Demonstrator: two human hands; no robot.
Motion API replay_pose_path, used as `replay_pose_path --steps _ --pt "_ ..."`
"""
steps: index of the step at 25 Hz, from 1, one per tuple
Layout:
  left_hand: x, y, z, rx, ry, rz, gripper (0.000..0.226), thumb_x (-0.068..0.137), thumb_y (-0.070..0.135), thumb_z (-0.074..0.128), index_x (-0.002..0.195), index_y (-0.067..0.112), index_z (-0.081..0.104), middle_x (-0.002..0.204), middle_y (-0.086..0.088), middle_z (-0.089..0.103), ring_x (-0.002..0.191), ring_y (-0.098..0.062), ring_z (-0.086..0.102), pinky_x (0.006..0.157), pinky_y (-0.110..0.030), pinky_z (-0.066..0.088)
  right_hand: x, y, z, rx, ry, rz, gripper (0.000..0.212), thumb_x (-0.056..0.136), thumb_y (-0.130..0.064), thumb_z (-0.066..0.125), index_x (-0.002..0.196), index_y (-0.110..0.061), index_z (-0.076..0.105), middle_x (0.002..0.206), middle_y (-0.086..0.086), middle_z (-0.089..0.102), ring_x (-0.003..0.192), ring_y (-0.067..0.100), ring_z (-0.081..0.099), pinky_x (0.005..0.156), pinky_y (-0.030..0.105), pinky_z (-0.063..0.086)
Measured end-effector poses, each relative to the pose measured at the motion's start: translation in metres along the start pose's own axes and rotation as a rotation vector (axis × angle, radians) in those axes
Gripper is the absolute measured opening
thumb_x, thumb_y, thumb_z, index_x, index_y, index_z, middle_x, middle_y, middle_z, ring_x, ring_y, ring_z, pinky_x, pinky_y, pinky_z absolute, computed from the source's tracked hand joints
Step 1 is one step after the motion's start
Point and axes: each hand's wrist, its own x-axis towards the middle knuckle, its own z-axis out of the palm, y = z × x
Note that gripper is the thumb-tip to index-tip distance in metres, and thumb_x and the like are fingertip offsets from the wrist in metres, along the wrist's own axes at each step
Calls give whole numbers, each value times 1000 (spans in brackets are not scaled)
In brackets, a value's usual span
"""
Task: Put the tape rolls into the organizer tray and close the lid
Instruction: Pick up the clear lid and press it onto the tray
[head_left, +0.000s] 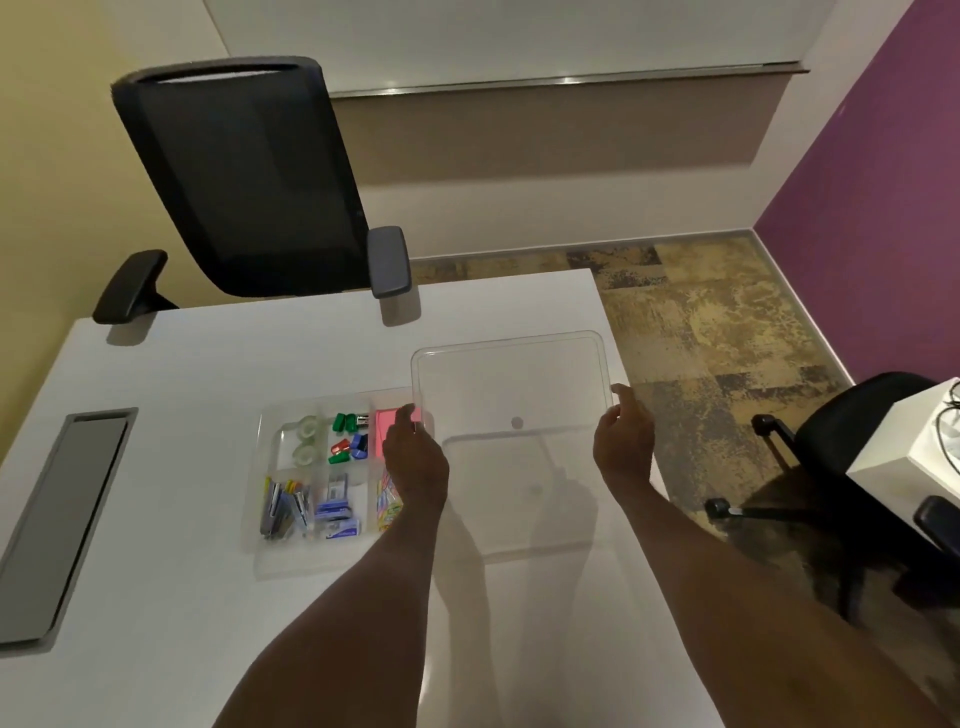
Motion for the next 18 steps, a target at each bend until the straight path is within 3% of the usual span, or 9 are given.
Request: replay_pose_path --steps 4,8,12,18 --pt "28 -9 -59 -42 88 -72 30 97 0 55 121 4 71 118 -19 73 110 -37 69 94 -39 51 -20 -46 9 27 -31 -68 28 100 -2 49 124 -13 61 104 14 70 108 35 61 86 43 53" --pt "58 -20 -121 -62 148 -95 31 95 -1 54 116 2 76 118 -18 76 114 -36 69 100 -35 50 -40 -100 20 101 -36 -131 25 100 -4 53 122 -10 64 106 15 73 104 34 67 89 41 56" --pt "78 -34 -172 -160 168 -74 22 93 1 68 112 0 78 111 -18 79 107 -32 74 100 -31 53 -61 -142 33 195 -88 -93 22 98 -2 55 116 -3 70 113 16 75 108 34 69 95 39 56" --pt "108 -60 -236 -276 112 -59 21 88 -5 65 101 2 80 99 -16 80 96 -33 76 98 -42 58 -85 -192 43 353 -185 -113 13 99 -1 56 106 0 67 96 19 74 77 34 75 72 43 64"
